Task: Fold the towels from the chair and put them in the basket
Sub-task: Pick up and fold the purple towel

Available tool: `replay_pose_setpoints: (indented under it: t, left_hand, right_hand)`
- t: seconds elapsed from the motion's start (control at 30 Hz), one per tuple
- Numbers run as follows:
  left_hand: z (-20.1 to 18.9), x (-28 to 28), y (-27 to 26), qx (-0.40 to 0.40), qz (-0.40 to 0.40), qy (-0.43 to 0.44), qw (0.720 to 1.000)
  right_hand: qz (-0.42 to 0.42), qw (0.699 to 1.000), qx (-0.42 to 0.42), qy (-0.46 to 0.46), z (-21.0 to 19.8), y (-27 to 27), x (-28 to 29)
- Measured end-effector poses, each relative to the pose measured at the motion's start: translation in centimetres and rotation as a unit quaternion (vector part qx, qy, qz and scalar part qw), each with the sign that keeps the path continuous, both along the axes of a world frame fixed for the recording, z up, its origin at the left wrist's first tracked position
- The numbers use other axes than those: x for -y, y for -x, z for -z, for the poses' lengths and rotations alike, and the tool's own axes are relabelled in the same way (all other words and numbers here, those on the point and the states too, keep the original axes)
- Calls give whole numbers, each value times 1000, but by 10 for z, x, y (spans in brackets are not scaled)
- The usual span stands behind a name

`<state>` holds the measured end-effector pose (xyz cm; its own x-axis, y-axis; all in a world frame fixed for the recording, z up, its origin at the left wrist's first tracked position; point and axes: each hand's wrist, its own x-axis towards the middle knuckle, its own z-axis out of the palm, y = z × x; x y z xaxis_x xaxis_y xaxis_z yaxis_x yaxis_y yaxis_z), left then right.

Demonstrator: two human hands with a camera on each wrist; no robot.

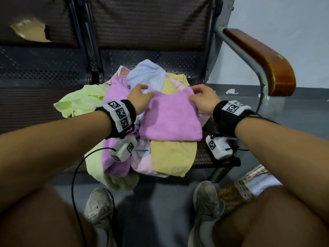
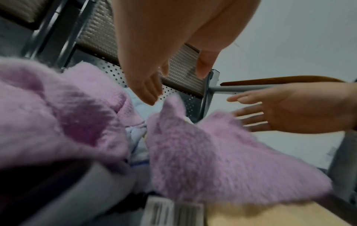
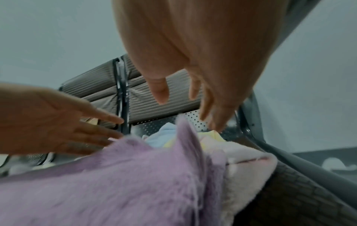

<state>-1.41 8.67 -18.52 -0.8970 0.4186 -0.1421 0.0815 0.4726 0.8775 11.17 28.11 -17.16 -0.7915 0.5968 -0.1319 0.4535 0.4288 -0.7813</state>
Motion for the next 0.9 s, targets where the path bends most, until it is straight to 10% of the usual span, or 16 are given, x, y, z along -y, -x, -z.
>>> replay_pose_setpoints:
  t: [0.17, 0.47, 0.73, 0.9]
  left_hand:
    - [9, 15, -18, -69, 98, 59, 991]
    - [29, 50, -31, -138, 291, 187, 928]
    - [9, 46, -18, -80, 154, 55, 983]
    - [17, 36, -13, -98, 101, 114, 983]
  right_hand:
    - [-132, 971, 49, -195, 2, -13, 21]
    - [-315, 885, 211, -270, 16, -54, 23]
    - [-229, 958, 111, -129, -5, -48, 16]
    - [-178, 976, 120, -28, 3, -41, 16]
